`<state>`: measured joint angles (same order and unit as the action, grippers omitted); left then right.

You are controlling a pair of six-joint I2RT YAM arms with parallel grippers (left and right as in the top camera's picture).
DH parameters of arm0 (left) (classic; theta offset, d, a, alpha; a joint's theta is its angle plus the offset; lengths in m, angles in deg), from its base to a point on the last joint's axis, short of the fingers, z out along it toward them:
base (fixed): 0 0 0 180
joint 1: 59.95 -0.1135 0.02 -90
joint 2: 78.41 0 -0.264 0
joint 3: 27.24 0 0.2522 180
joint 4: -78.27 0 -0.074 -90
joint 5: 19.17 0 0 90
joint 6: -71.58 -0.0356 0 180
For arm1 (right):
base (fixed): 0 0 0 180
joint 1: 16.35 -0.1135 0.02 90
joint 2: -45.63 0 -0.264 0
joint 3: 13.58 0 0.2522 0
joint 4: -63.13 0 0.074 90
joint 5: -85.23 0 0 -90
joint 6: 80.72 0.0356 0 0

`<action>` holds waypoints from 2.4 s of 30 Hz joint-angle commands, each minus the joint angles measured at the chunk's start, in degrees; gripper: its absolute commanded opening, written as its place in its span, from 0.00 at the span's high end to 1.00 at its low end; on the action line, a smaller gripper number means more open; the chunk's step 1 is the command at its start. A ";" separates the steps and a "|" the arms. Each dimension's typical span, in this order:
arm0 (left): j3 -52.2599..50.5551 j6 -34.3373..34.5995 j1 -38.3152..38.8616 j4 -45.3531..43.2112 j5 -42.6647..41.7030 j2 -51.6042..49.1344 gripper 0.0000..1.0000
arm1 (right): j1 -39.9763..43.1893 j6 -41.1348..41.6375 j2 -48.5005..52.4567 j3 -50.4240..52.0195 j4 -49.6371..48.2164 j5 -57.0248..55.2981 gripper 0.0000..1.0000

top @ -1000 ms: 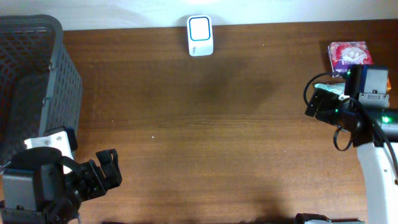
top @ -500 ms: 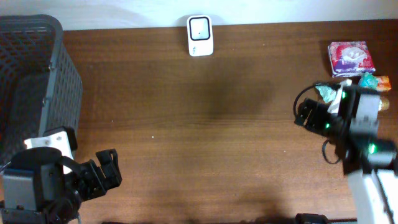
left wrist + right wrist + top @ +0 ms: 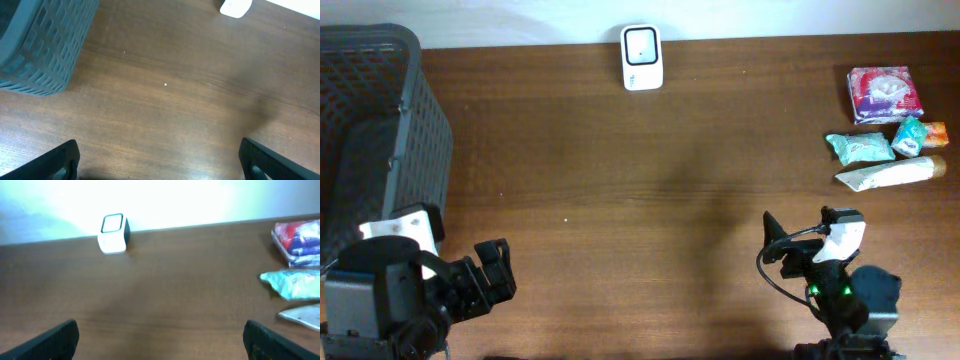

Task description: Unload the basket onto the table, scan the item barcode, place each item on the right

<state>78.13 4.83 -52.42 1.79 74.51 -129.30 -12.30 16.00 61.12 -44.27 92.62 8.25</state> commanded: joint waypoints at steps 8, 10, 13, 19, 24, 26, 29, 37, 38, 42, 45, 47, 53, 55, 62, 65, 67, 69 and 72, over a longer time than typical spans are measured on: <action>0.04 0.31 -0.09 -0.09 0.63 0.13 0.01 | -0.92 -3.54 -12.39 10.05 -7.41 0.28 0.01; 0.04 0.31 -0.09 -0.09 0.63 0.13 0.01 | -1.86 -4.70 -14.25 11.80 -8.48 0.31 0.01; 0.04 0.31 -0.09 -0.09 0.63 0.13 0.01 | -3.74 -5.95 -15.30 14.82 -12.26 -0.13 0.01; 0.04 0.31 -0.09 -0.09 0.63 0.13 0.01 | -4.00 -11.43 -15.30 16.61 -13.81 -0.46 0.01; 0.04 0.31 -0.09 -0.09 0.63 0.13 0.01 | -4.00 -10.99 -15.30 16.61 -12.02 -3.65 0.01; 0.04 0.31 -0.09 -0.09 0.63 0.13 0.01 | -4.00 -10.82 -15.30 16.61 -11.78 -5.31 0.02; 0.04 0.31 -0.09 -0.09 0.63 0.13 0.01 | -4.00 -5.42 -15.30 16.61 -11.21 -10.58 0.01; 0.04 0.31 -0.09 -0.09 0.66 0.13 0.00 | -4.00 -5.42 -15.30 16.61 -11.06 -11.17 0.01; 0.04 0.31 -0.09 -0.09 0.63 0.13 0.01 | -4.00 -5.40 -15.30 16.61 -11.06 -11.13 0.01; 0.04 0.31 -0.09 -0.09 0.63 0.13 0.01 | -4.00 -7.15 -15.30 16.61 -11.08 -11.13 0.01; 0.04 0.31 -0.09 -0.09 0.63 0.13 0.01 | -4.00 -9.29 -15.30 16.61 -11.08 -11.10 0.01; 0.04 0.31 -0.09 -0.09 0.63 0.13 0.01 | -4.00 -9.29 -15.30 16.61 -11.21 -11.10 0.01; 0.04 0.31 -0.09 -0.09 0.63 0.13 0.01 | -4.00 -9.29 -15.28 16.61 -11.26 -11.13 0.02; 0.04 0.31 -0.09 -0.09 0.63 0.13 0.01 | -4.00 -9.29 -15.28 16.61 -11.26 -11.13 0.01; 0.04 0.31 -0.09 -0.11 0.63 0.13 0.01 | -4.00 -9.29 -15.28 16.61 -11.26 -11.13 0.01; 0.04 0.31 -0.09 -0.09 0.63 0.13 0.01 | -4.00 -9.29 -15.30 16.61 -11.26 -11.13 0.01; 0.04 0.31 -0.09 -0.09 0.63 0.13 0.01 | -4.00 -9.29 -15.30 16.61 -11.26 -11.13 0.01; 0.04 0.31 -0.09 -0.09 0.63 0.13 0.01 | -4.00 -9.29 -15.30 16.61 -11.26 -11.15 0.01; 0.04 0.31 -0.09 -0.09 0.63 0.13 0.01 | -4.28 -9.20 -15.30 16.61 -11.21 -10.93 0.01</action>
<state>78.13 4.83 -52.42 1.79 74.49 -129.28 -15.77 7.08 46.43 -28.23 81.32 -2.00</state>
